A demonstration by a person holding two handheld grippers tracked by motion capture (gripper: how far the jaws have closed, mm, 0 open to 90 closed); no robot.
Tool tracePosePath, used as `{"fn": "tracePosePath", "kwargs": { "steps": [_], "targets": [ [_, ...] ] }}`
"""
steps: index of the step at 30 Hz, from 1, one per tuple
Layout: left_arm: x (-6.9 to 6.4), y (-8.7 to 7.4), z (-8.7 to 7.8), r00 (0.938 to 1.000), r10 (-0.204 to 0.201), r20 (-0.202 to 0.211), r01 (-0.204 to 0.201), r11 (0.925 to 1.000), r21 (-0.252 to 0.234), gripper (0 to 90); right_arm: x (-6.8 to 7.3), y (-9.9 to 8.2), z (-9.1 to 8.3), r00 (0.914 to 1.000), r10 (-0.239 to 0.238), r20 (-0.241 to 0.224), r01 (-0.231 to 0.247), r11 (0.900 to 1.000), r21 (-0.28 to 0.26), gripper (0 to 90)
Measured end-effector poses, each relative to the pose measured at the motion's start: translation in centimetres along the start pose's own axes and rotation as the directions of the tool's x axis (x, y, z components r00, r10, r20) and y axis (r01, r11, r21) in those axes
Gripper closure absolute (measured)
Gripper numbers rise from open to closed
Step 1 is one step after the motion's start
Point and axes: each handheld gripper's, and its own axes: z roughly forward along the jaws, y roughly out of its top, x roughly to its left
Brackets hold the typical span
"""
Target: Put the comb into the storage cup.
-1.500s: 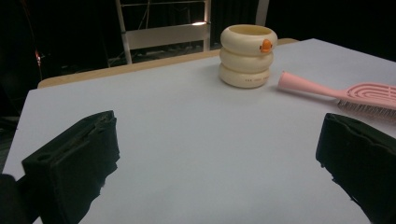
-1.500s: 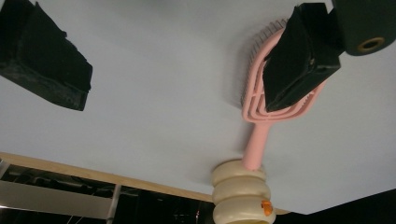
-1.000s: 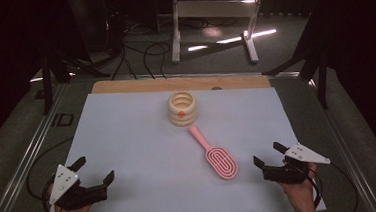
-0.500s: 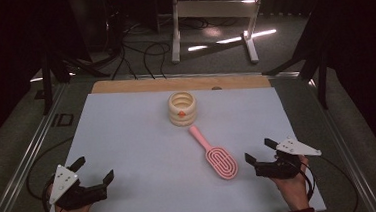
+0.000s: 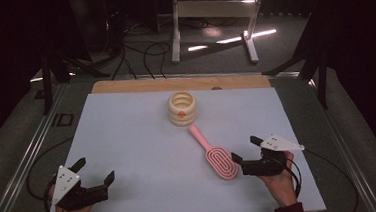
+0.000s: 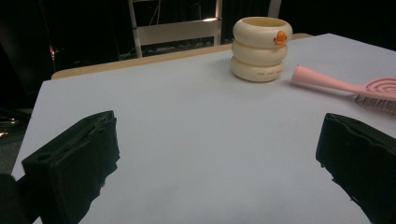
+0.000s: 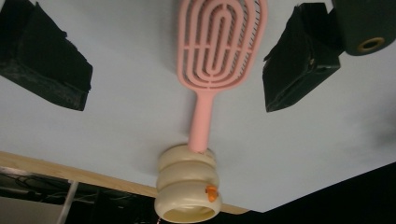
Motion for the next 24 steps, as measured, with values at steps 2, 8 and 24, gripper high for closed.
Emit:
{"fn": "tracePosePath", "kwargs": {
  "steps": [2, 8, 24],
  "targets": [
    [0.0, 0.0, 0.0, 1.0000, -0.002, -0.002, 0.002, 1.0000, 0.000, 0.1, 0.3, 0.1, 0.4, 0.9999, -0.002, -0.012, 0.002, 1.0000, 0.003, 8.3],
    [0.1, 0.0, -0.1, 1.0000, -0.007, 0.002, 0.007, 1.0000, -0.003, 0.1, 1.0, 0.2, 1.2, 0.9991, -0.009, -0.041, 0.009, 0.9998, 0.016, 8.3],
    [0.1, -0.1, -0.2, 1.0000, -0.009, -0.002, 0.009, 0.9999, -0.004, 0.1, 2.8, 0.2, 2.9, 0.9953, -0.024, -0.093, 0.029, 0.9983, 0.051, 8.4]
  ]
}}
